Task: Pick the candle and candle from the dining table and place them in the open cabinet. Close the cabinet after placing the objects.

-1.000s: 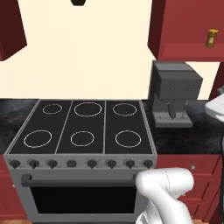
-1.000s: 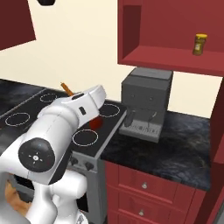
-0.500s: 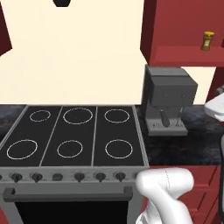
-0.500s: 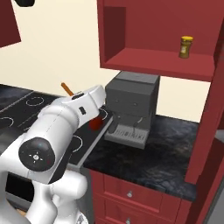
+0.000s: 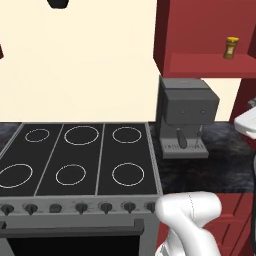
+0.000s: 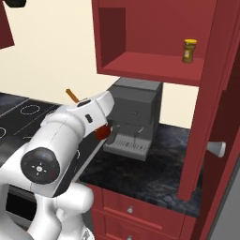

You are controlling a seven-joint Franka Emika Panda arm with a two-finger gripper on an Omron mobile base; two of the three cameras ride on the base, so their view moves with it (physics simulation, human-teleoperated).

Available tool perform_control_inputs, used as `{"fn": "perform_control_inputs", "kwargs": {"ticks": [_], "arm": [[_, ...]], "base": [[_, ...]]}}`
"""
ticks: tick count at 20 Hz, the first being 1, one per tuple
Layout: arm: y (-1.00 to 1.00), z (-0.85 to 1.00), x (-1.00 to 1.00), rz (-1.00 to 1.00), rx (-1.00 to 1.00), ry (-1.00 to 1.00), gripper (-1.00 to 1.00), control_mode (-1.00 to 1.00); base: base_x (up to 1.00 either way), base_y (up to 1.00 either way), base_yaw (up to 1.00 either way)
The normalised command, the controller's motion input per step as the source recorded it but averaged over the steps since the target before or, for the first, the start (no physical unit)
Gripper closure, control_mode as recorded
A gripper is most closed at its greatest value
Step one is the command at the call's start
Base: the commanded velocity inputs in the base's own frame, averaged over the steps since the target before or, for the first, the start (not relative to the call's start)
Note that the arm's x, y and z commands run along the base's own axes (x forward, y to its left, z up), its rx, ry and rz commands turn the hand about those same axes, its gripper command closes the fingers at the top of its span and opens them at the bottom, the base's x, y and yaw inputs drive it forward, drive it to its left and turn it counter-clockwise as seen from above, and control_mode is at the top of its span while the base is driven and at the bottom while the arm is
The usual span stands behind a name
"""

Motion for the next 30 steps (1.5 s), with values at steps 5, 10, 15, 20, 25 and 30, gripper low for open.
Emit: {"fn": "perform_control_inputs", "kwargs": {"ticks": [5,10,15,20,25,30], "arm": [[0.00,0.52,0.03,-0.06,0.06,-0.10,1.00,-1.00],[0.00,0.80,0.00,-0.07,0.09,-0.22,1.00,-1.00],[0.00,0.53,0.00,-0.04,0.08,-0.19,1.00,-1.00],[0.00,0.00,0.00,0.00,0.00,-0.01,1.00,-1.00],[-0.04,0.01,0.02,0.00,0.03,0.00,1.00,-1.00],[-0.18,0.00,0.00,0.00,0.12,0.00,1.00,-1.00]], "base": [[0.07,0.00,-0.03],[0.00,0.00,0.00],[0.00,0.00,0.00],[0.00,0.00,0.00],[0.00,0.00,0.00],[0.00,0.00,0.00]]}}
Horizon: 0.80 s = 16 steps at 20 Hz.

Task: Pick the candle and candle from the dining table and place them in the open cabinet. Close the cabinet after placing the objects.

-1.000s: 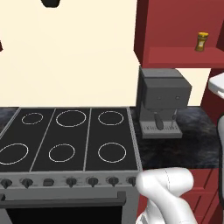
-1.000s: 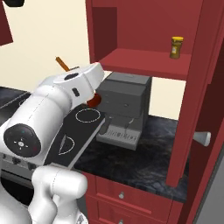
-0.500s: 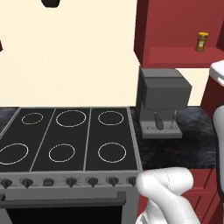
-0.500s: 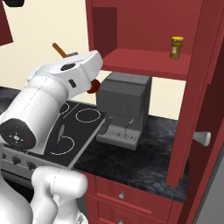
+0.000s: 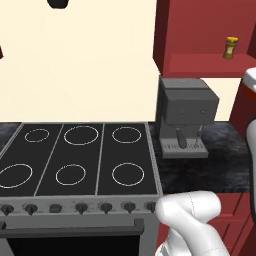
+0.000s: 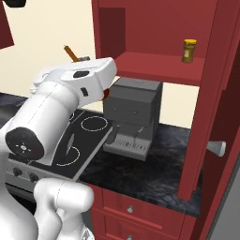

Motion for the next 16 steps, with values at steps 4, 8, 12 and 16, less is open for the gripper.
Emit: {"fn": "perform_control_inputs", "kwargs": {"ticks": [4,8,12,16], "arm": [[-0.03,0.00,0.00,0.00,0.03,-0.05,1.00,-1.00],[0.00,0.00,0.01,0.00,0.01,-0.02,1.00,-1.00],[0.00,0.00,0.23,0.00,0.00,0.00,1.00,-1.00],[0.00,0.01,0.46,0.00,0.00,0.07,1.00,-1.00]], "base": [[0.00,0.00,0.00],[0.00,0.00,0.00],[0.00,0.00,0.00],[0.00,0.00,0.00]]}}
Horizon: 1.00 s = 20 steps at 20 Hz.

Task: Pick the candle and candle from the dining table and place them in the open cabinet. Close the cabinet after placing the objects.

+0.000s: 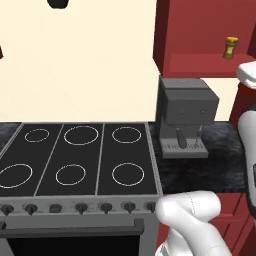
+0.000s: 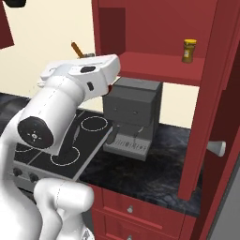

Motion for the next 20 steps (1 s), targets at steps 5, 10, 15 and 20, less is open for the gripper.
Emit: {"fn": "perform_control_inputs", "kwargs": {"ticks": [5,10,15,20], "arm": [[0.00,0.03,0.59,0.00,0.00,0.09,1.00,-1.00],[-0.12,0.00,0.53,0.00,0.01,0.03,1.00,-1.00],[-0.24,0.00,0.46,0.00,0.01,0.00,1.00,-1.00],[-0.10,0.00,0.52,0.00,0.00,0.01,1.00,-1.00]], "base": [[0.00,0.00,0.00],[0.00,0.00,0.00],[0.00,0.00,0.00],[0.00,0.00,0.00]]}}
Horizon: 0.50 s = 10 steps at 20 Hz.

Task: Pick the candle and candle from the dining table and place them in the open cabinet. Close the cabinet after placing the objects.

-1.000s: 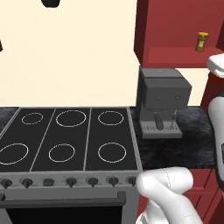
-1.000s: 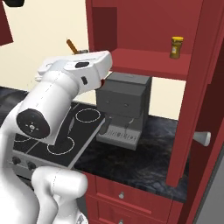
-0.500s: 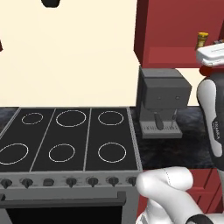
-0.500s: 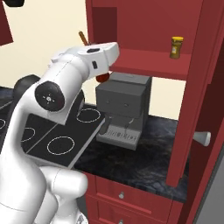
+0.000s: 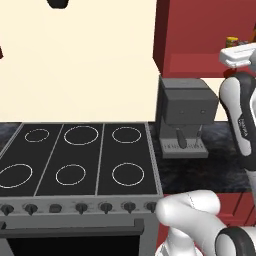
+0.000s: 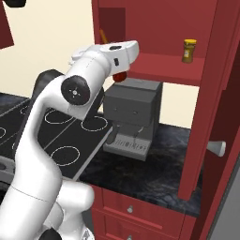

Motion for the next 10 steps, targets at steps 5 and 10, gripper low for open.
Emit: {"fn": "perform_control_inputs", "kwargs": {"ticks": [5,10], "arm": [[0.00,0.00,0.64,0.00,0.00,0.01,1.00,-1.00],[0.00,0.00,0.76,0.00,0.00,0.02,1.00,-1.00]], "base": [[0.00,0.00,0.00],[0.00,0.00,0.00]]}}
